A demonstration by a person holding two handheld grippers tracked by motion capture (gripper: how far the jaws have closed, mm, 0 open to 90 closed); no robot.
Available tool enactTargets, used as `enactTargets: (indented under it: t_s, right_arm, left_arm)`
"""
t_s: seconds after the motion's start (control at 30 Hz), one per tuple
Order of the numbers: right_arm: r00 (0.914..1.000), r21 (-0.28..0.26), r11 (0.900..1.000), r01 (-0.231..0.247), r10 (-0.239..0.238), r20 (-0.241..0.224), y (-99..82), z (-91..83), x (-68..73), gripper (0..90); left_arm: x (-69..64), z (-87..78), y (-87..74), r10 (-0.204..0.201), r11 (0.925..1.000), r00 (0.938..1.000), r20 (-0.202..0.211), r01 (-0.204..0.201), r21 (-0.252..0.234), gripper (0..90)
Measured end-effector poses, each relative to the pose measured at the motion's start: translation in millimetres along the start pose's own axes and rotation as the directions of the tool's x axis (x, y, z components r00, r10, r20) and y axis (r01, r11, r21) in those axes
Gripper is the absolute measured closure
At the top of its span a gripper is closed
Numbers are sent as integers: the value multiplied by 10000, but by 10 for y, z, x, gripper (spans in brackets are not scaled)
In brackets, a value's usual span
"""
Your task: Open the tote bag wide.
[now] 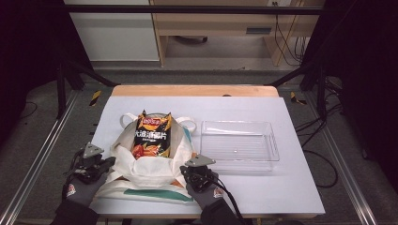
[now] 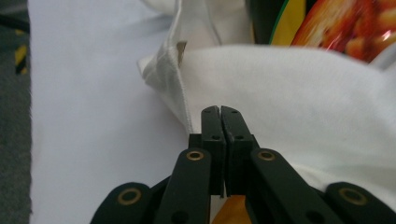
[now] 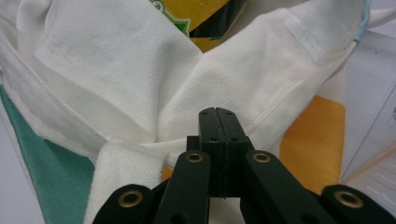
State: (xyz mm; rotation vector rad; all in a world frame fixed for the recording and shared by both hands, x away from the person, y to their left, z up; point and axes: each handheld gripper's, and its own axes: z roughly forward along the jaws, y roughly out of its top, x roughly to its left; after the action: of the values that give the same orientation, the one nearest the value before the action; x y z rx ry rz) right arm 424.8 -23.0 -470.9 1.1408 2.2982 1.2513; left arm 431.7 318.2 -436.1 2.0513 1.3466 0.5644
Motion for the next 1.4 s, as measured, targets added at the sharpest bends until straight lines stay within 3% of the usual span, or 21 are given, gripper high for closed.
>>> enactTargets:
  t_s: [0.1,0.13,0.23,0.3,0.47,0.5,0.53,0.57,0.6,0.63,0.77,0.83,0.97,1.03,1.13,1.27,1.4]
  right_arm:
    - [9999,-80,9999,-128,127,-78,-20,-17,2,900]
    - [9998,-100,9998,-179,179,-65,-21,-22,0,900]
    - [9992,-312,9993,-195,206,345,-7,-61,-41,900]
    - [9972,-415,9984,-380,406,630,0,-98,-100,900]
    - [9940,-478,9964,-705,742,806,-67,-151,-185,900]
    - [9925,-348,9967,-737,767,948,-82,-151,-188,900]
    - [9875,342,9978,-568,511,1491,-131,-116,-204,900]
    - [9874,664,9956,-662,558,1479,-209,-73,-237,900]
    - [9877,149,9947,-1022,997,1203,-271,-99,-267,900]
    - [9877,98,9926,-1214,1198,1002,-290,-133,-287,900]
    - [9940,-440,9976,-533,572,931,-313,-204,-247,900]
    - [9948,-740,9956,-578,637,798,-297,-235,-244,900]
    - [9970,-1707,9847,-338,450,622,-210,-367,-181,900]
    - [9980,-2257,9737,-315,431,466,-115,-440,-138,900]
    - [9994,-2461,9691,-169,238,249,52,-414,-82,900]
    - [9991,-1914,9815,117,-39,411,151,-209,-34,900]
    - [9973,-846,9964,-6,67,727,26,-17,-57,900]
  left_arm:
    - [-1,21,-66,-50,9998,10000,49,49,206,890]
    - [-12,20,-76,96,9996,10000,-18,-96,274,889]
    - [-39,40,-103,253,9989,9996,-135,-248,391,888]
    - [-37,49,-113,122,9991,9999,-76,-119,395,888]
    - [-29,78,-141,54,9991,10000,-5,-54,420,887]
    - [-27,87,-149,98,9989,10000,-19,-97,467,886]
    - [-25,101,-156,21,9990,10000,36,-23,443,886]
    - [-21,106,-161,14,9991,10000,61,-17,418,884]
    - [-16,100,-164,76,9991,9999,73,-79,421,884]
    - [-19,101,-167,72,9993,10000,60,-74,368,884]
    - [-26,92,-162,92,9995,9999,60,-94,301,863]
    - [-26,92,-162,5,9998,9999,113,-7,198,855]
    - [-23,89,-158,47,9998,9999,105,-48,183,851]
    - [-26,87,-155,94,9997,9999,76,-95,210,851]
    - [-26,86,-154,104,9997,9999,72,-106,216,851]
    - [-23,87,-155,107,9997,9999,90,-109,211,852]
    - [-26,87,-150,194,9995,9997,116,-197,265,858]
